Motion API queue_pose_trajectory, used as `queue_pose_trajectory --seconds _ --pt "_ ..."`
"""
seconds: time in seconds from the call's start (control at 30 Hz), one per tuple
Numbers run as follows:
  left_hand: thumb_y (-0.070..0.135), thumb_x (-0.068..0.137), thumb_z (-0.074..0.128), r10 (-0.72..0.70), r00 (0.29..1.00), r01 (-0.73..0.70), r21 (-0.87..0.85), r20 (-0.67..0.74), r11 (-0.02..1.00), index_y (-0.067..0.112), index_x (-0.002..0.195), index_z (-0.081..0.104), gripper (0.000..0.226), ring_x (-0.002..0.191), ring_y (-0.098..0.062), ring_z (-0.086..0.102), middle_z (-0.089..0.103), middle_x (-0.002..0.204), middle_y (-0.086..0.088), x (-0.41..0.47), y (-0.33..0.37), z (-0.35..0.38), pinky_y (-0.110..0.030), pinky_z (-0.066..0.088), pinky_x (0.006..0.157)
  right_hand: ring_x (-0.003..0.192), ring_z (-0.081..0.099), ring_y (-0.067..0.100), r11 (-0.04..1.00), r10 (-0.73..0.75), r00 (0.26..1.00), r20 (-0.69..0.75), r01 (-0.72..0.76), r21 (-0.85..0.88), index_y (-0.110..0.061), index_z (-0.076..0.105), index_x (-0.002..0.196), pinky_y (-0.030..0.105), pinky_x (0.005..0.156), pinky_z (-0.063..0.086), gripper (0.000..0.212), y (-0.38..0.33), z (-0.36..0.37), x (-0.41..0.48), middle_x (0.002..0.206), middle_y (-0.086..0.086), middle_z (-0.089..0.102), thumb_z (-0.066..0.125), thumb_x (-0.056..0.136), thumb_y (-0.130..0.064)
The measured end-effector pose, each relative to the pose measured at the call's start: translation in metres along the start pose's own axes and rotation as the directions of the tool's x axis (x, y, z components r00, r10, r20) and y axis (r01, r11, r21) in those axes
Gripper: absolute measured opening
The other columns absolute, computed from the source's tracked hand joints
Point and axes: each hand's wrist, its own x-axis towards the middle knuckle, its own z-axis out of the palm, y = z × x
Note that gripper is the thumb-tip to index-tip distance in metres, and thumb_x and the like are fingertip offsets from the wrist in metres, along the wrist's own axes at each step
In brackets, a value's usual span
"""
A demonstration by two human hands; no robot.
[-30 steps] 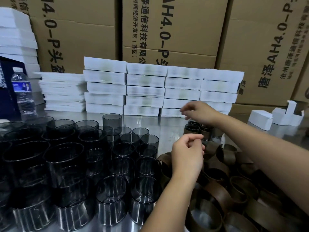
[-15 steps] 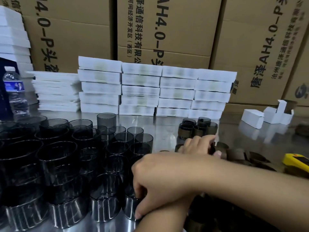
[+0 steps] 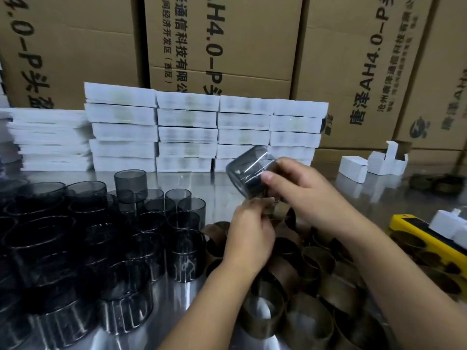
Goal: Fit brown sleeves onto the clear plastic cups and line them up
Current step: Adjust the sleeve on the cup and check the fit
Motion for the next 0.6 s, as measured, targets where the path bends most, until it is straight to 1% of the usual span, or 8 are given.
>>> queue_pose_trajectory --seconds 0.07,0.17,0.23,0.33,0.4,0.47,0.53,0.6 --pt "-0.005 0.090 0.042 -0.084 0.995 0.080 -0.090 -0.045 0.993 0.013 0.124 0.063 0.044 0.118 -0.016 0.053 0.063 0.124 -0.003 0.001 0.000 0.000 -0.010 0.033 0.096 0.063 0.052 0.013 0.947 0.174 0.981 -0.092 -0.140 0.289 -0.005 0.058 0.086 0.021 0.061 0.043 0.016 0.020 -0.008 0.004 0.076 0.008 0.058 0.050 0.096 -0.015" --pt "0.013 0.100 0.040 -0.245 0.966 0.214 -0.273 -0.083 0.938 0.018 0.132 0.056 0.036 0.124 -0.014 0.052 0.060 0.130 0.000 0.005 -0.001 0.000 -0.028 0.036 0.109 0.053 0.049 0.014 0.787 0.341 0.938 -0.064 -0.247 0.566 -0.006 0.056 0.083 0.019 0.051 0.042 0.018 0.040 -0.011 0.005 0.074 0.010 0.058 0.046 0.097 -0.011" --pt "0.023 0.103 0.036 -0.318 0.944 0.257 -0.411 -0.088 0.875 0.017 0.133 0.054 0.036 0.126 -0.018 0.052 0.060 0.131 -0.004 0.009 -0.002 -0.001 -0.039 0.036 0.112 0.050 0.049 0.014 0.739 0.384 0.923 -0.030 -0.287 0.610 -0.005 0.056 0.083 0.019 0.048 0.043 0.017 0.051 -0.010 0.005 0.074 0.012 0.060 0.048 0.096 -0.013" --pt "0.035 0.101 0.043 -0.354 0.933 0.264 -0.543 -0.068 0.798 0.013 0.133 0.054 0.041 0.126 -0.018 0.052 0.060 0.132 -0.005 0.011 0.003 -0.007 -0.044 0.037 0.111 0.050 0.046 0.016 0.645 0.396 0.915 0.074 -0.334 0.688 -0.007 0.059 0.084 0.022 0.049 0.041 0.014 0.058 -0.006 0.005 0.071 0.011 0.062 0.052 0.090 -0.017" --pt "0.046 0.090 0.057 -0.297 0.955 0.242 -0.604 0.010 0.759 0.014 0.131 0.057 0.052 0.120 -0.011 0.057 0.063 0.129 0.000 0.008 0.004 -0.008 -0.039 0.045 0.104 0.050 0.048 0.016 0.571 0.353 0.920 0.173 -0.358 0.739 -0.010 0.065 0.081 0.022 0.050 0.043 0.015 0.059 -0.005 0.005 0.069 0.008 0.064 0.057 0.081 -0.022" --pt "0.041 0.080 0.066 -0.220 0.971 0.222 -0.668 0.088 0.711 0.017 0.118 0.065 0.044 0.101 -0.005 0.067 0.072 0.108 0.005 0.005 0.007 -0.008 -0.027 0.056 0.084 0.052 0.051 0.015 0.532 0.283 0.926 0.252 -0.370 0.762 -0.012 0.071 0.080 0.022 0.051 0.045 0.017 0.061 -0.004 0.003 0.072 0.008 0.066 0.059 0.078 -0.024" --pt "0.031 0.074 0.068 -0.189 0.972 0.233 -0.722 0.143 0.651 0.013 0.105 0.067 0.036 0.089 -0.010 0.071 0.074 0.095 0.000 0.004 0.009 -0.008 -0.023 0.056 0.071 0.054 0.053 0.014 0.540 0.226 0.936 0.269 -0.350 0.765 -0.013 0.072 0.081 0.021 0.051 0.046 0.019 0.063 -0.003 0.001 0.076 0.007 0.065 0.060 0.080 -0.027" --pt "0.025 0.071 0.071 -0.201 0.968 0.245 -0.762 0.153 0.599 0.008 0.103 0.066 0.037 0.089 -0.016 0.072 0.074 0.096 -0.007 0.004 0.010 -0.009 -0.027 0.057 0.072 0.053 0.054 0.011 0.674 0.244 0.952 0.186 -0.304 0.673 -0.015 0.070 0.084 0.018 0.049 0.044 0.027 0.062 -0.003 0.000 0.076 0.000 0.063 0.061 0.078 -0.041"
